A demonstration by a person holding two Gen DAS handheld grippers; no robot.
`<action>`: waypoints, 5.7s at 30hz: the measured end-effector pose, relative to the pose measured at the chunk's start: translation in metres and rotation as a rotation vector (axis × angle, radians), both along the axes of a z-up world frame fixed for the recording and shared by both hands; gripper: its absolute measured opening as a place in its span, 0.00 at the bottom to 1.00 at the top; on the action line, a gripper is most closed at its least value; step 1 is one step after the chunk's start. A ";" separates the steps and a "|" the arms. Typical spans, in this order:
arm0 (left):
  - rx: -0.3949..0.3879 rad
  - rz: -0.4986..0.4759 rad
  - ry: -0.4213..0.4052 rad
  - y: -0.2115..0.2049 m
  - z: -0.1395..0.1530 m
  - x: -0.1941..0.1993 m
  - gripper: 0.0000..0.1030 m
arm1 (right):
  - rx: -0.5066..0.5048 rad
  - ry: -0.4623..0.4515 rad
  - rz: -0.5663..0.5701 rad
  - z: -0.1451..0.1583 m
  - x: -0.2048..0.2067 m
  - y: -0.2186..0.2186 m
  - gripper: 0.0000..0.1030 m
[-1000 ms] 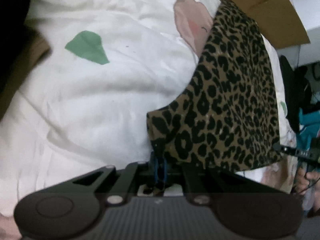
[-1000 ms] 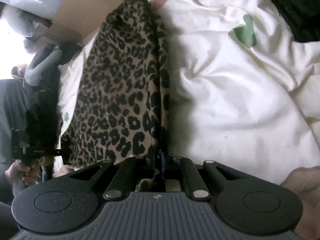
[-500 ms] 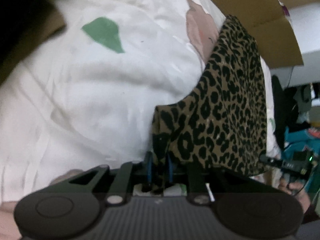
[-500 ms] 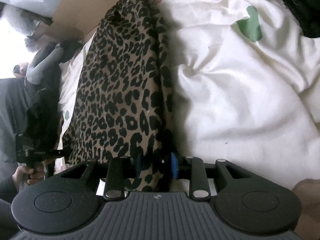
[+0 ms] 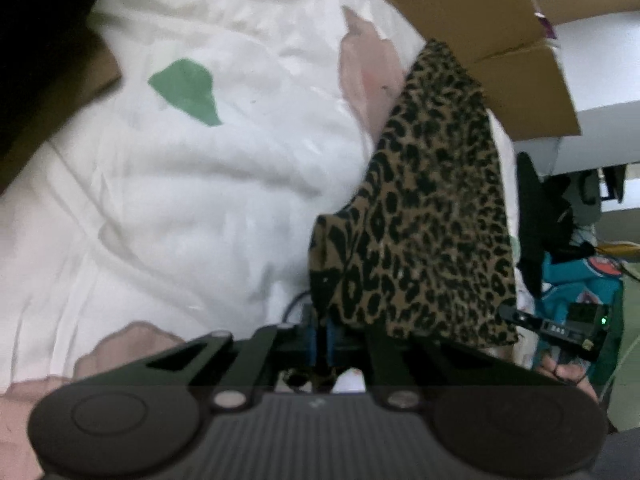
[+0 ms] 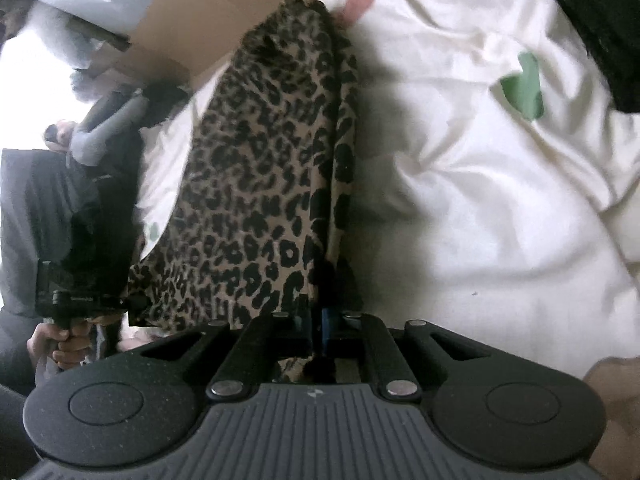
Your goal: Fold clothes
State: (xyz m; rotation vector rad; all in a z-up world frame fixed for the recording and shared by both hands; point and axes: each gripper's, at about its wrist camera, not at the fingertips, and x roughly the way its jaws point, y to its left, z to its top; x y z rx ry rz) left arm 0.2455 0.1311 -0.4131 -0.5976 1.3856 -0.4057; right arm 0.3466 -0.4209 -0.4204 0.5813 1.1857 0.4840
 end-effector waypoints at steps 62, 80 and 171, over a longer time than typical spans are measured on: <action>-0.017 0.058 -0.227 -0.011 0.099 0.068 0.04 | 0.014 -0.148 -0.056 0.068 0.022 0.005 0.02; 0.017 0.077 -0.283 -0.030 0.078 0.121 0.04 | 0.002 -0.145 -0.147 0.044 0.065 0.004 0.03; 0.399 -0.166 -0.601 -0.143 0.072 0.111 0.36 | -0.558 -0.453 -0.026 0.054 0.087 0.102 0.37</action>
